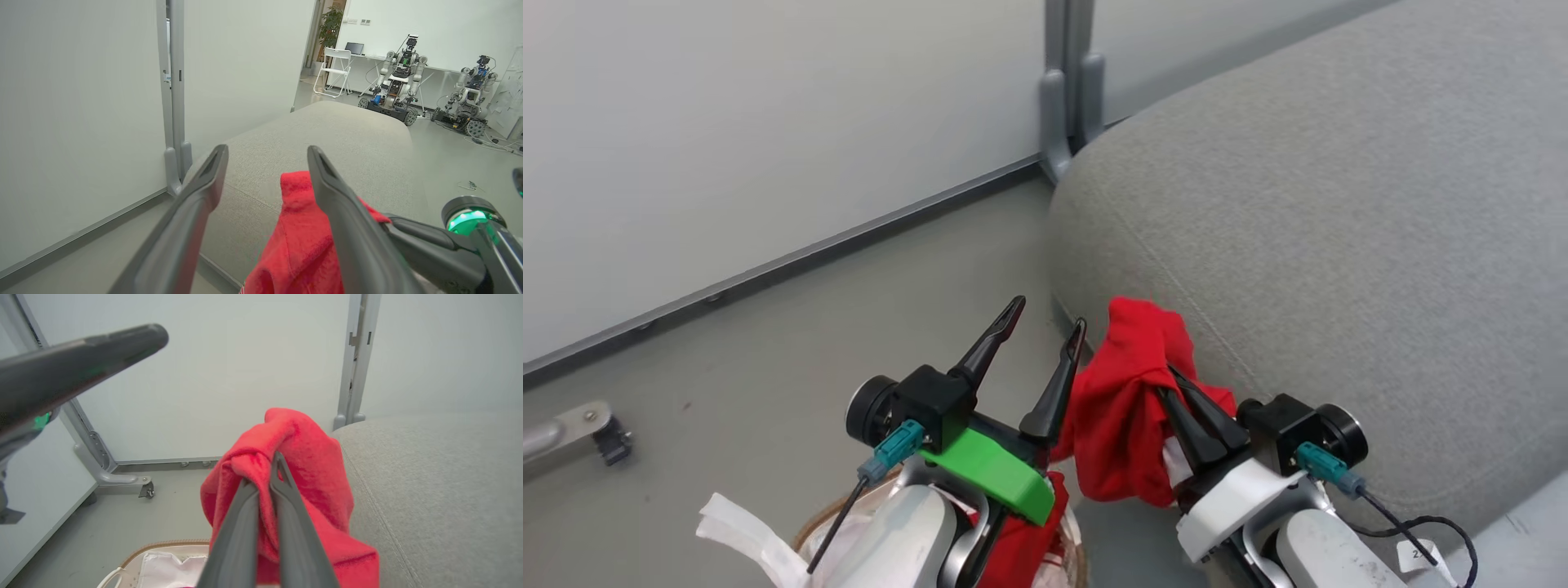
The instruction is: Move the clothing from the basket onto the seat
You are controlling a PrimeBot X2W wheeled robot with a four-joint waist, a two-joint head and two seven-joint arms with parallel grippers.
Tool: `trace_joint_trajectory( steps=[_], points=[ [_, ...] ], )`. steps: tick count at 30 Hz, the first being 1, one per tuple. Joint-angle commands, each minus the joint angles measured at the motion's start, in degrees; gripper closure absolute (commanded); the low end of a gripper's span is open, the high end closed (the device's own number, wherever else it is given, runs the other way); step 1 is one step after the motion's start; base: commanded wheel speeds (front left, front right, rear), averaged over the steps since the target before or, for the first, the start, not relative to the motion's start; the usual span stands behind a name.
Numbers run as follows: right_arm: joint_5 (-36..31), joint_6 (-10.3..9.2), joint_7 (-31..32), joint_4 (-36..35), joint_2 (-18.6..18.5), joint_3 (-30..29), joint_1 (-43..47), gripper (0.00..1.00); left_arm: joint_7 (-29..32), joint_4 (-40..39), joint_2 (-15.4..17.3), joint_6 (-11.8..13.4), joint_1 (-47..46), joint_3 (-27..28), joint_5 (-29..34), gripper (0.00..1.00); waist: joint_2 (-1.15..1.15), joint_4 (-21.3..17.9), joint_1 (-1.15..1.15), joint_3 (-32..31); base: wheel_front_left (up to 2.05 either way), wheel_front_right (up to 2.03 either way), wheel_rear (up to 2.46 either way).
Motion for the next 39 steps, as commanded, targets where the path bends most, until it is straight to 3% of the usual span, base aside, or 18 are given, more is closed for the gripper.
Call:
trace_joint_trajectory(
  steps=[1, 5, 9, 18, 27, 39],
  points=[
    [-0.28, -0.08, -0.27, -0.27, -0.42, -0.33, 0.49, 1.0, 0.04, 0.24, 0.17, 0.0, -0.57, 0.3, 0.64, 0.0, 0.0, -10.08, 0.0, 2.72, 0.0, 0.0, 0.0],
    [-0.59, -0.08, -0.27, -1.03, -1.39, -2.58, -1.05, 1.0, 0.04, 0.7, 0.2, 0.0, -1.34, -0.48, 0.86, 0.0, 0.0, -11.82, 0.0, 4.37, 0.0, 0.0, 0.0],
    [-0.91, -0.08, -0.27, -2.03, -2.57, -6.78, -4.29, 1.0, 0.04, 1.52, 0.44, 0.0, -2.53, -1.74, 1.19, 0.0, 0.0, -10.99, 0.0, 7.1, 0.0, 0.0, 0.0],
    [-3.7, -0.08, -0.27, -3.17, -9.83, -12.43, -18.97, 1.0, 0.04, 3.54, 3.2, 0.0, -7.41, -4.54, 1.91, 0.0, 0.0, -5.83, 0.0, 17.85, 0.0, 0.0, 0.0],
    [-7.08, -0.08, -0.26, 1.47, -16.33, -16.91, -34.97, 1.0, 0.04, 3.73, 4.75, 0.0, -13.95, -6.81, 2.8, 0.0, 0.0, -0.53, 0.0, 30.28, 0.0, 0.0, 0.0],
    [-14.68, -0.08, -0.26, 12.91, -16.6, -29.85, -42.01, 1.0, 0.04, 3.23, 4.63, 0.0, -18.86, -6.59, 3.74, 0.0, 0.0, 4.9, 0.0, 39.27, 0.0, 0.0, 0.0]
  ],
)
